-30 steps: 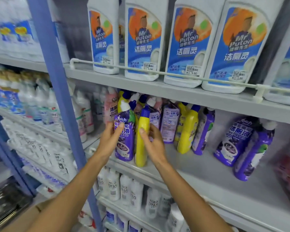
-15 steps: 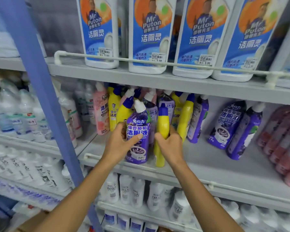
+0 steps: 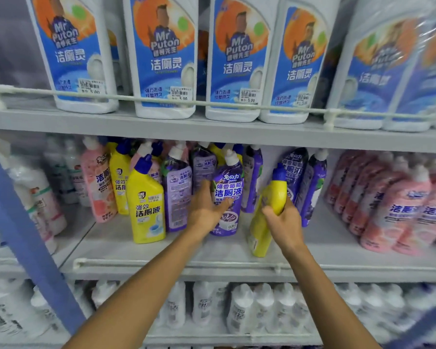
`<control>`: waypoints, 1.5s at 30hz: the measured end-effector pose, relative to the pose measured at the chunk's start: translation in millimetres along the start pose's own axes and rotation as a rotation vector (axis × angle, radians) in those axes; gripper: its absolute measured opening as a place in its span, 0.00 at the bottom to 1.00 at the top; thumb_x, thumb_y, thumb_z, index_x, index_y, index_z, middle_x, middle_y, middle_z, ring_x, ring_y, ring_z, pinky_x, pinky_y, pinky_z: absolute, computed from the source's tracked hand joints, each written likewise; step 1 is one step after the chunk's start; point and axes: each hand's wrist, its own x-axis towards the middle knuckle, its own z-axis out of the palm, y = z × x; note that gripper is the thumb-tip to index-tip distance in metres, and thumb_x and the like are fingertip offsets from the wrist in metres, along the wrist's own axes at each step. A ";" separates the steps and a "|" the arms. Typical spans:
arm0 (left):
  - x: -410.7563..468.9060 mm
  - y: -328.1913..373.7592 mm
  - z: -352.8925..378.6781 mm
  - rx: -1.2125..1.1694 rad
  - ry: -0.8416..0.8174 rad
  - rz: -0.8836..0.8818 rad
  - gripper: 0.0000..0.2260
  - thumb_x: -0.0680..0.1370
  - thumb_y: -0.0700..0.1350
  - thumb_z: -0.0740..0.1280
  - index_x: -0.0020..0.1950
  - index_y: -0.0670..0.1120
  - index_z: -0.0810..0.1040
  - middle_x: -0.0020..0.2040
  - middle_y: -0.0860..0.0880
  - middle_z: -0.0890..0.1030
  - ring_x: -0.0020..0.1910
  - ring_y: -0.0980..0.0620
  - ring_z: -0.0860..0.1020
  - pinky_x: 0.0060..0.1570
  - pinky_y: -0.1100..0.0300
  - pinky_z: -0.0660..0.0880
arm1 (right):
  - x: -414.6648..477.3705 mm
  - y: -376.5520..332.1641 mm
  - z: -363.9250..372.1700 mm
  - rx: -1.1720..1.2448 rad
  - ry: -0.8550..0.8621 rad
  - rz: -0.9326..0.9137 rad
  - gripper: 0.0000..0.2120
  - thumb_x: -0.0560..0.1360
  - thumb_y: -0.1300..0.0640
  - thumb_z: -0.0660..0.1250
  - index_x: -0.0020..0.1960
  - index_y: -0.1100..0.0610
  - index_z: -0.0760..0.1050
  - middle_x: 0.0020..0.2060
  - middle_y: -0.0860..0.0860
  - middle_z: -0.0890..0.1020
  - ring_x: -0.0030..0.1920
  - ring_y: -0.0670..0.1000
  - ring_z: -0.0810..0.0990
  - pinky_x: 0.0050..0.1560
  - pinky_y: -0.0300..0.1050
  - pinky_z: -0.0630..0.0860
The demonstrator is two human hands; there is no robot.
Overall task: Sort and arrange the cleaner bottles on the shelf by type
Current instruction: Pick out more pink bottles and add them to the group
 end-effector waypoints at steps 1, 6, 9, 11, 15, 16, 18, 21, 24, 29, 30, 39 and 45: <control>4.1 5.0 9.2 0.007 -0.017 0.006 0.23 0.72 0.54 0.78 0.58 0.47 0.71 0.55 0.47 0.85 0.53 0.45 0.83 0.53 0.48 0.80 | 1.6 3.2 -6.5 -0.010 0.015 0.008 0.12 0.69 0.52 0.68 0.51 0.55 0.78 0.36 0.50 0.82 0.36 0.47 0.79 0.38 0.42 0.74; 19.3 31.0 59.7 0.012 -0.045 0.057 0.27 0.72 0.55 0.78 0.63 0.43 0.73 0.59 0.43 0.83 0.57 0.41 0.82 0.52 0.51 0.78 | 5.5 15.8 -30.7 -0.095 0.041 -0.035 0.09 0.74 0.62 0.71 0.52 0.53 0.76 0.35 0.47 0.80 0.36 0.45 0.78 0.37 0.38 0.72; 26.0 45.2 84.8 0.037 -0.054 0.092 0.29 0.73 0.56 0.77 0.66 0.44 0.71 0.60 0.42 0.83 0.58 0.39 0.82 0.51 0.48 0.78 | 7.1 18.3 -39.6 -0.144 0.031 -0.076 0.12 0.73 0.63 0.71 0.53 0.51 0.76 0.37 0.45 0.80 0.37 0.41 0.78 0.35 0.28 0.71; 27.9 53.1 96.1 0.019 -0.049 0.129 0.34 0.73 0.54 0.77 0.73 0.45 0.68 0.60 0.41 0.83 0.56 0.38 0.82 0.50 0.48 0.79 | 8.8 19.8 -43.3 -0.151 0.007 -0.071 0.11 0.74 0.63 0.71 0.53 0.52 0.76 0.37 0.46 0.80 0.35 0.40 0.78 0.34 0.28 0.71; 36.7 60.9 109.7 0.025 -0.074 0.131 0.30 0.73 0.52 0.78 0.69 0.41 0.72 0.60 0.41 0.84 0.57 0.39 0.82 0.50 0.52 0.76 | 12.2 22.7 -44.0 -0.109 -0.023 -0.057 0.15 0.70 0.54 0.68 0.56 0.53 0.77 0.39 0.51 0.82 0.36 0.42 0.78 0.38 0.36 0.75; 37.9 62.0 109.9 0.018 -0.087 0.122 0.27 0.74 0.51 0.78 0.67 0.41 0.74 0.60 0.41 0.84 0.57 0.40 0.82 0.51 0.52 0.77 | 13.0 23.3 -43.6 -0.097 -0.025 -0.049 0.18 0.68 0.52 0.67 0.57 0.53 0.77 0.40 0.51 0.83 0.38 0.45 0.80 0.40 0.40 0.77; 40.7 58.0 109.3 -0.041 -0.125 0.103 0.22 0.74 0.49 0.77 0.64 0.42 0.77 0.59 0.42 0.85 0.57 0.41 0.83 0.54 0.52 0.79 | 14.8 24.9 -42.8 -0.070 -0.026 -0.039 0.20 0.68 0.50 0.66 0.58 0.52 0.78 0.42 0.51 0.84 0.41 0.49 0.81 0.43 0.43 0.79; 40.0 47.9 101.4 -0.152 -0.208 0.065 0.16 0.75 0.52 0.74 0.60 0.47 0.79 0.57 0.47 0.86 0.56 0.45 0.84 0.56 0.50 0.80 | 16.5 25.8 -41.3 -0.053 -0.023 -0.029 0.20 0.68 0.50 0.66 0.58 0.54 0.77 0.41 0.52 0.83 0.39 0.49 0.80 0.42 0.45 0.79; 28.2 41.7 74.5 -0.331 -0.222 0.019 0.15 0.77 0.55 0.72 0.61 0.53 0.76 0.54 0.53 0.83 0.53 0.54 0.83 0.58 0.57 0.80 | 18.4 28.4 -40.7 -0.044 -0.026 -0.009 0.21 0.67 0.50 0.66 0.59 0.55 0.77 0.42 0.52 0.84 0.40 0.50 0.81 0.43 0.45 0.79; -4.0 15.9 1.7 -0.500 -0.151 -0.060 0.22 0.81 0.53 0.69 0.73 0.48 0.73 0.64 0.52 0.79 0.58 0.60 0.79 0.55 0.72 0.72 | 21.1 33.4 -37.9 -0.015 -0.020 0.015 0.14 0.74 0.55 0.72 0.58 0.55 0.76 0.45 0.54 0.84 0.45 0.54 0.82 0.46 0.49 0.78; -9.2 7.3 -12.4 -0.511 -0.128 -0.060 0.22 0.80 0.54 0.69 0.73 0.50 0.73 0.63 0.55 0.79 0.59 0.62 0.79 0.57 0.70 0.71 | 21.4 35.0 -36.9 -0.010 -0.015 0.017 0.13 0.75 0.55 0.72 0.58 0.54 0.76 0.46 0.54 0.84 0.47 0.55 0.83 0.48 0.51 0.80; -55.4 -18.7 -147.9 -0.636 0.187 -0.007 0.21 0.77 0.58 0.71 0.66 0.50 0.79 0.59 0.50 0.85 0.60 0.53 0.82 0.60 0.56 0.78 | 25.3 36.2 -6.4 0.052 -0.039 -0.033 0.11 0.79 0.60 0.71 0.60 0.56 0.76 0.48 0.53 0.84 0.50 0.55 0.83 0.54 0.55 0.80; -33.5 -64.0 -162.8 -0.418 0.347 -0.053 0.23 0.72 0.54 0.79 0.64 0.53 0.77 0.57 0.50 0.84 0.58 0.49 0.82 0.57 0.52 0.79 | 13.7 16.3 41.6 0.164 -0.135 -0.038 0.13 0.80 0.61 0.70 0.63 0.54 0.77 0.50 0.52 0.85 0.52 0.53 0.84 0.54 0.51 0.81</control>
